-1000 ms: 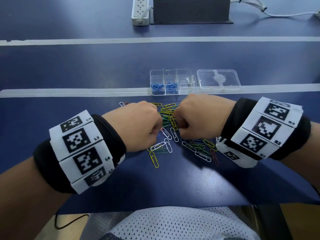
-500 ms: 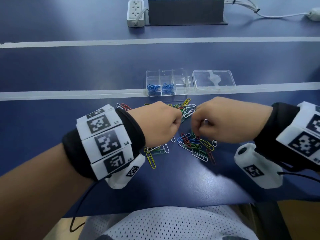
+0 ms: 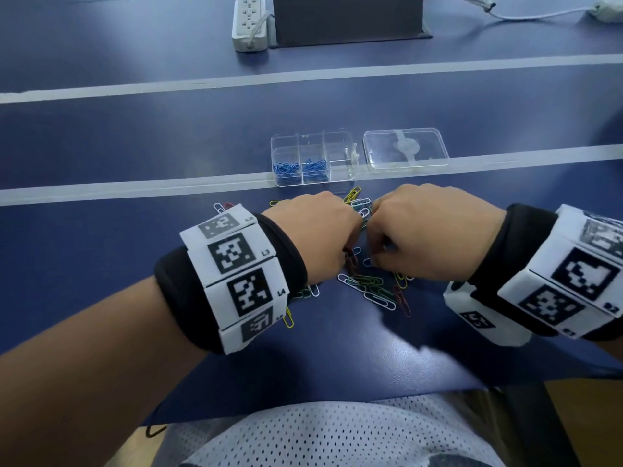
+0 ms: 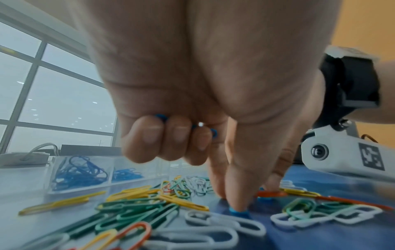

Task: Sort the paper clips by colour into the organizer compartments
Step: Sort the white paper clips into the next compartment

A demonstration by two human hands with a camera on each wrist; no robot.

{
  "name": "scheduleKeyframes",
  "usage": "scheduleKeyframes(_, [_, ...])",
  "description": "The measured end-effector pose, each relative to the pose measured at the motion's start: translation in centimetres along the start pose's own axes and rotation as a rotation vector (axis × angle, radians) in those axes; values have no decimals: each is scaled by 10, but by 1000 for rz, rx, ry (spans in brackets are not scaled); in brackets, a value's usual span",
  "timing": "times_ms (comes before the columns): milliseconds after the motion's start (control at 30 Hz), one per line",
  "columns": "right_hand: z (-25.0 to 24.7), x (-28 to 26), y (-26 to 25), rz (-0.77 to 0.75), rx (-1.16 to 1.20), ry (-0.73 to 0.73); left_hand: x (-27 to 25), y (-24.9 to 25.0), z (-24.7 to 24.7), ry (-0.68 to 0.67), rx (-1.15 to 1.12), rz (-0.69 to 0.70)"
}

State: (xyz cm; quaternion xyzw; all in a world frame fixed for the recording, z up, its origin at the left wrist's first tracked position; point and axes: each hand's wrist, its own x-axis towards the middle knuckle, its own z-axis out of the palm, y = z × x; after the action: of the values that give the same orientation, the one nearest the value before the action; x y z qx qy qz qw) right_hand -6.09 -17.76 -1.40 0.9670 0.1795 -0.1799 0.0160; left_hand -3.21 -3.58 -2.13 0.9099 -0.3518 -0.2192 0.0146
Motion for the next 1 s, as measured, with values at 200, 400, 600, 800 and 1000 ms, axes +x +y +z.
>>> scheduleKeyframes(200, [1, -1, -3, 18, 4, -16, -3, 0, 1, 37, -2, -46])
scheduleKeyframes(400, [0, -2, -4, 32, 80, -39, -1, 3, -1, 31, 19, -82])
scheduleKeyframes(600, [-8, -2, -1, 9, 130, -24, -1, 7, -2, -8, 9, -76])
scheduleKeyframes(800, [-19, 7, 9, 28, 298, 79, -3, 15, -2, -11, 133, -112])
scheduleKeyframes(1000, [-34, 25, 17, 86, 341, 214, -5, 13, -7, 14, 107, -113])
